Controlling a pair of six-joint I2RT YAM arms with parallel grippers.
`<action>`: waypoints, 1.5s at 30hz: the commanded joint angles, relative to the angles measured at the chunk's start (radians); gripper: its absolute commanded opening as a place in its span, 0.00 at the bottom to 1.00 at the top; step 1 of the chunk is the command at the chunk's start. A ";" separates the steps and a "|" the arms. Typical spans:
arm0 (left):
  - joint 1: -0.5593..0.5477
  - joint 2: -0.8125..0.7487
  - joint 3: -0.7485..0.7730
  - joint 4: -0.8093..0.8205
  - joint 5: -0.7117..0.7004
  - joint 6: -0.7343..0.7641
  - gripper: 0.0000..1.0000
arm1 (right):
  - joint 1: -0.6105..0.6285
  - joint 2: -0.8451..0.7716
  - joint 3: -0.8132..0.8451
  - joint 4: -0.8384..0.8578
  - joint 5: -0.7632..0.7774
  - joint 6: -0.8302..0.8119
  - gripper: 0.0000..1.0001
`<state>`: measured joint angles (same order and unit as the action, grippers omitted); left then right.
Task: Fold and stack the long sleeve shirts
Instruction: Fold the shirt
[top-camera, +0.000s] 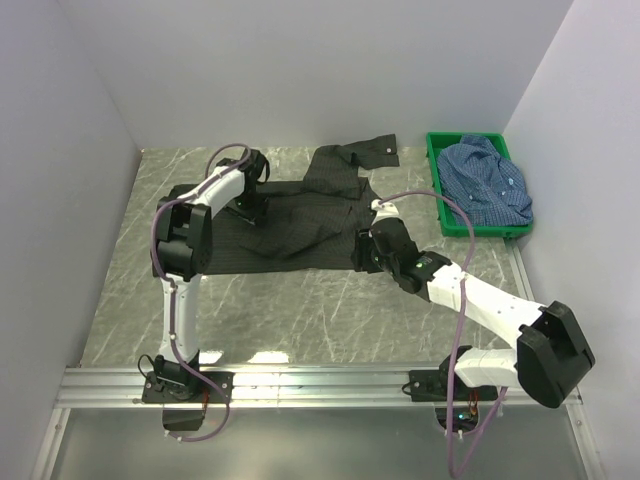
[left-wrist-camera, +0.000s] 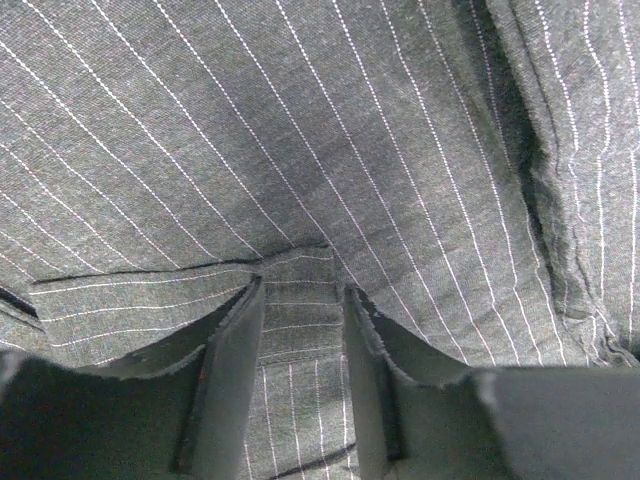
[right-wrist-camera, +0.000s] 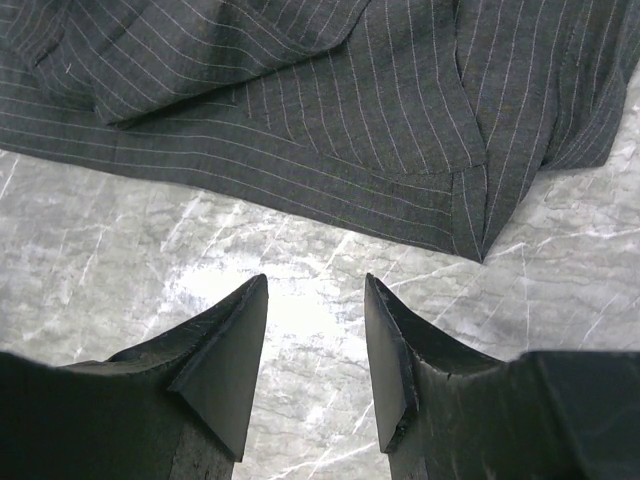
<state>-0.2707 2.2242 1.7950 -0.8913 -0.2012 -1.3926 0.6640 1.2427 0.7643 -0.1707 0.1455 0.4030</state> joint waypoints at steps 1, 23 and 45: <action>0.004 0.008 -0.029 -0.015 -0.024 -0.009 0.42 | 0.005 0.009 -0.010 0.042 0.012 0.008 0.51; 0.008 -0.066 -0.127 -0.006 -0.050 0.026 0.02 | 0.002 0.072 0.053 0.013 0.008 0.020 0.50; 0.008 -0.256 -0.529 0.153 -0.047 0.078 0.03 | -0.227 0.399 0.058 -0.125 -0.357 0.217 0.51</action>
<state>-0.2649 1.9560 1.3418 -0.6445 -0.2234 -1.3502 0.4450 1.6733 0.8875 -0.1707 -0.1154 0.6132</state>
